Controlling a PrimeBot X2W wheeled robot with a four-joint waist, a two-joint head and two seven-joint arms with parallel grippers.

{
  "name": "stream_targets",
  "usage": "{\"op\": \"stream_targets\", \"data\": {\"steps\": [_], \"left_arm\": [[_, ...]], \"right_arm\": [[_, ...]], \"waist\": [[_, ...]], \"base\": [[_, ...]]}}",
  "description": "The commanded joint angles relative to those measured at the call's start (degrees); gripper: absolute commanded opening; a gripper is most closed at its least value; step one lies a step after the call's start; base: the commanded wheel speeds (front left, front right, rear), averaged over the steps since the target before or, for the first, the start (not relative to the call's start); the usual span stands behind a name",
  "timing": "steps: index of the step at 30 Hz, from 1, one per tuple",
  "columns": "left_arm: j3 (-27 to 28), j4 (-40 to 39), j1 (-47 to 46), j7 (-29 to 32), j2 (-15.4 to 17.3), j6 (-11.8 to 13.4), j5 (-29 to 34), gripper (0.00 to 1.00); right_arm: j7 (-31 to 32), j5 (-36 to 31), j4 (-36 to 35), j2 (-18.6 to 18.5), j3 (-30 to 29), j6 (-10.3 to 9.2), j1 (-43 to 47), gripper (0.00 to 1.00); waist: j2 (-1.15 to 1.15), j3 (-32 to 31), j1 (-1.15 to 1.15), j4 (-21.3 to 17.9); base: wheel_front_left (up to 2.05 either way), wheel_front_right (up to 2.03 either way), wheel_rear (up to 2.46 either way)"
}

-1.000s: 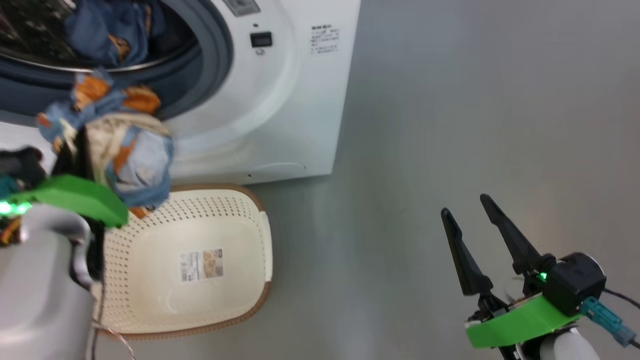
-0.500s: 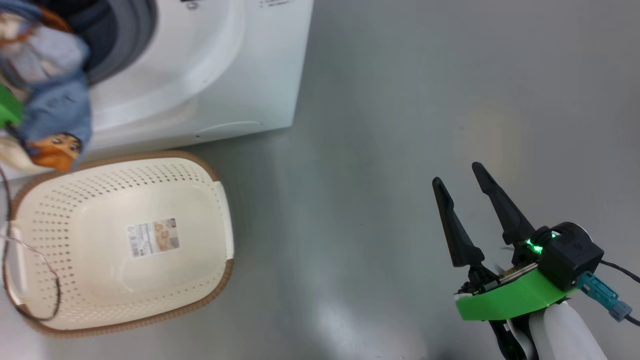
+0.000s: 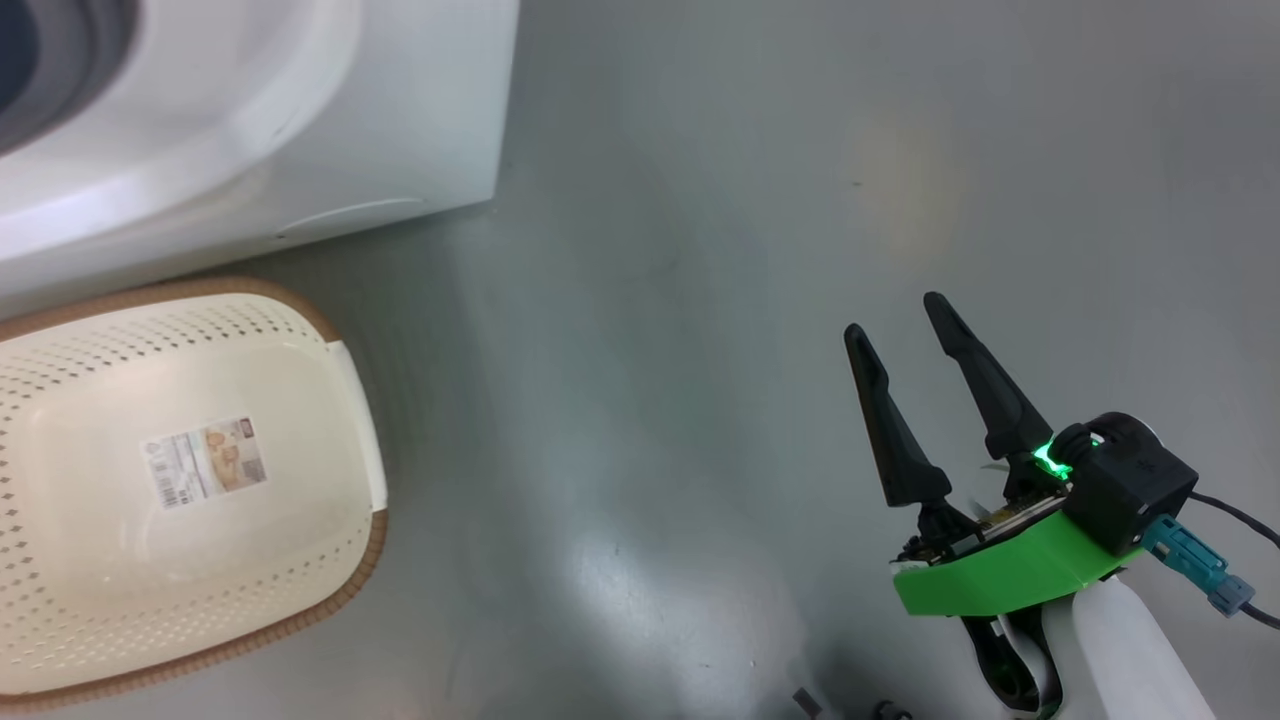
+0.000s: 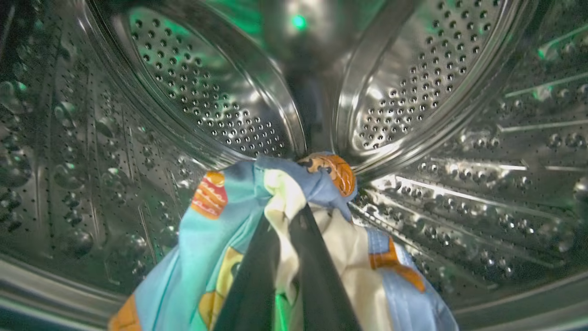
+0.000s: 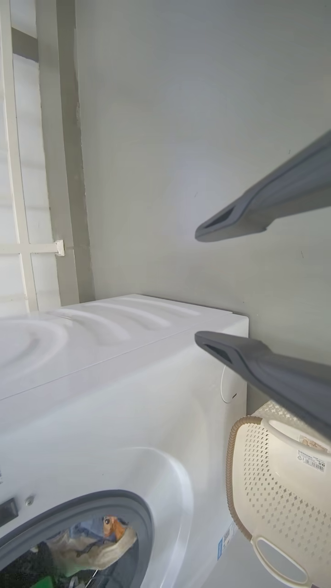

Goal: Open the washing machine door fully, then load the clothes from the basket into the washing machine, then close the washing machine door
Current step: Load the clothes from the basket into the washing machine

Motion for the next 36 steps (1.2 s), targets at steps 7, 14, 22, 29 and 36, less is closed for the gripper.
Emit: {"op": "stream_targets", "data": {"steps": [7,14,22,29,36], "left_arm": [[1.5,0.7,-6.7,-10.9,5.2,2.0,3.4,0.00],[0.4,6.0,-6.8,-13.2,4.8,1.6,3.9,0.00],[-0.2,10.9,-6.5,-12.8,4.0,-0.4,2.8,0.00],[-1.0,13.9,-7.2,-13.7,3.1,-1.2,2.5,1.00],[-2.2,16.0,-6.0,-15.9,2.1,-1.1,3.0,1.00]], "right_arm": [[-0.7,1.5,-1.3,0.2,1.6,0.09,-0.2,1.00],[-0.7,1.7,-1.2,0.5,1.6,0.09,-0.4,1.00],[-0.7,2.0,-1.0,0.5,1.5,0.09,-0.6,1.00],[-0.7,2.2,-0.8,0.5,1.3,0.09,-0.9,1.00],[-0.7,2.1,-0.6,0.6,0.8,0.09,-0.6,1.00]], "waist": [[0.00,1.5,0.00,-1.3],[0.00,2.1,0.00,-1.3],[0.00,2.1,0.00,-1.4],[0.00,1.9,0.00,-1.1],[0.00,0.6,0.00,-0.1]], "base": [[0.00,0.00,0.00],[0.00,0.00,0.00],[0.00,0.00,0.00],[0.00,0.00,0.00],[0.00,0.00,0.00]]}}
